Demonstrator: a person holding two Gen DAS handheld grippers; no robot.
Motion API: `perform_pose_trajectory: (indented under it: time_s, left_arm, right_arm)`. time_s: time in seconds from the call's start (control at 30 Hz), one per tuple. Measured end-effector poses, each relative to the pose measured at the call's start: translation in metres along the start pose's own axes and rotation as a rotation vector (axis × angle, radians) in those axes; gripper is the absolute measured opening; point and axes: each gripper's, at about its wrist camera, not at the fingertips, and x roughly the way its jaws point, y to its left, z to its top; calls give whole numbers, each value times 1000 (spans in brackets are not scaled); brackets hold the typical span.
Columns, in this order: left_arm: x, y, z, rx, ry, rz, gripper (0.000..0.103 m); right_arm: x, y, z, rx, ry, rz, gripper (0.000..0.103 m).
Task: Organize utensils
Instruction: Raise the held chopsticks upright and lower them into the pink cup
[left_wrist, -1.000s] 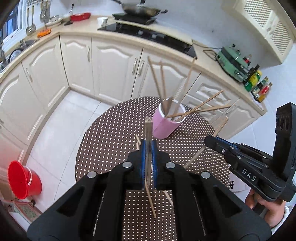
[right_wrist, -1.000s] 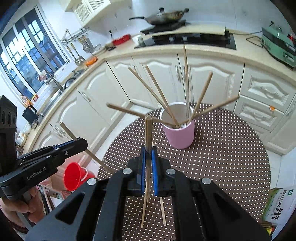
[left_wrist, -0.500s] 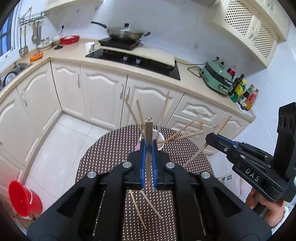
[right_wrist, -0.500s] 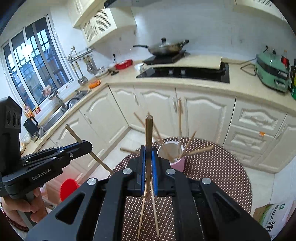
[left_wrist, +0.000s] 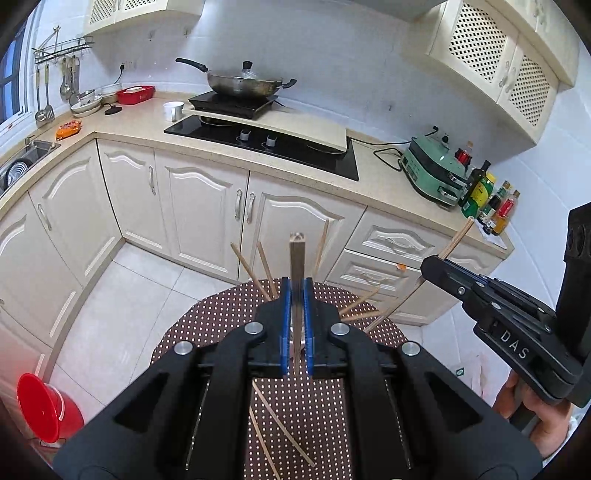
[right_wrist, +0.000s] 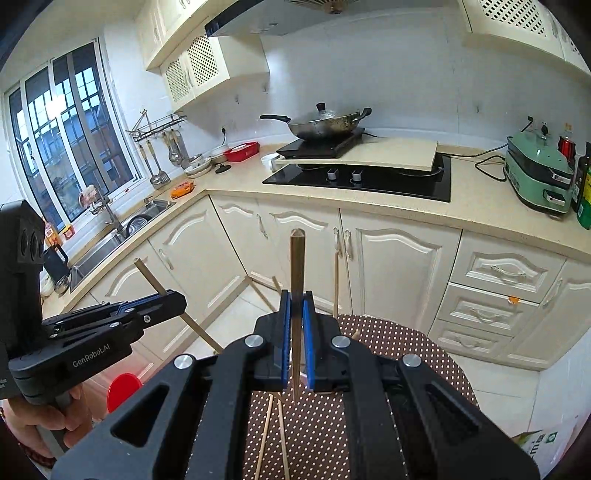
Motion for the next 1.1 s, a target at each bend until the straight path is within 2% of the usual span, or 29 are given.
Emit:
perform_pose_trajectory:
  time_s: [0.47,0.67,1.1]
  left_arm:
    - [37,-8,28,-23,-53,37,6]
    - [56,-4,20,-46,-41,71,6]
    - [70,-11,-7,0,16,49,6]
  right_arm:
    - [33,-19,16,-41,4,-2,5]
    - [46,-22,9,-40,30,1,5]
    - [50,-12,-8,-69,77,2,5]
